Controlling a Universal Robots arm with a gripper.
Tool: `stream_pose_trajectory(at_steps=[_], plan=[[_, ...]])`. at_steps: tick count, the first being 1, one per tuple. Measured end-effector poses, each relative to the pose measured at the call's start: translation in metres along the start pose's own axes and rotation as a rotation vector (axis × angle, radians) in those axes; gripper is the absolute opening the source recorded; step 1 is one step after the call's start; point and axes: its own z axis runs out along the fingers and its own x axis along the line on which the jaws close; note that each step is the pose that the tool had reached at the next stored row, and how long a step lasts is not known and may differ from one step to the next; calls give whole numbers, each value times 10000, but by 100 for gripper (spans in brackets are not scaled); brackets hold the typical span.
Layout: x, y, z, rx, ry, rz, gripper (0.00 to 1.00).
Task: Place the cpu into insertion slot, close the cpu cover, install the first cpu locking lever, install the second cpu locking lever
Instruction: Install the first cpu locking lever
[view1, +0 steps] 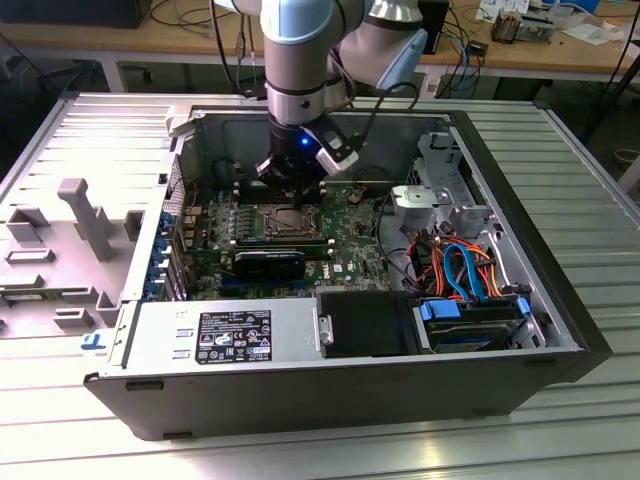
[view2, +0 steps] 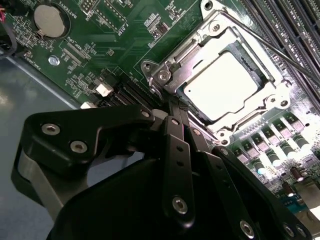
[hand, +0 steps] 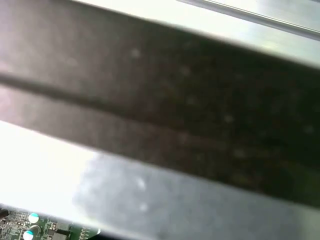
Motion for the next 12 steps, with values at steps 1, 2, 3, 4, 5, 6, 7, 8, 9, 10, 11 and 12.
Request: stream_pose_trajectory(at_steps=[1, 2, 3, 4, 5, 6, 7, 8, 9, 10, 11, 12], plan=[[-13, -4, 2, -27, 5, 0, 11], [-28, -8, 6, -61, 7, -4, 11], [-41, -10, 10, -101, 4, -5, 11], [-50, -12, 12, -132, 3, -6, 11], [-56, -15, 11, -161, -1, -7, 11], [-61, -16, 11, -191, -10, -10, 11], [-62, -17, 11, -223, -20, -11, 11], [-62, -16, 9, -236, -22, -10, 11], [-62, -16, 4, -255, -28, -9, 11], [-64, -13, -5, -276, -40, -9, 11], [-66, -11, -20, -297, -51, -8, 11], [-66, -11, -40, -303, -48, -8, 11]])
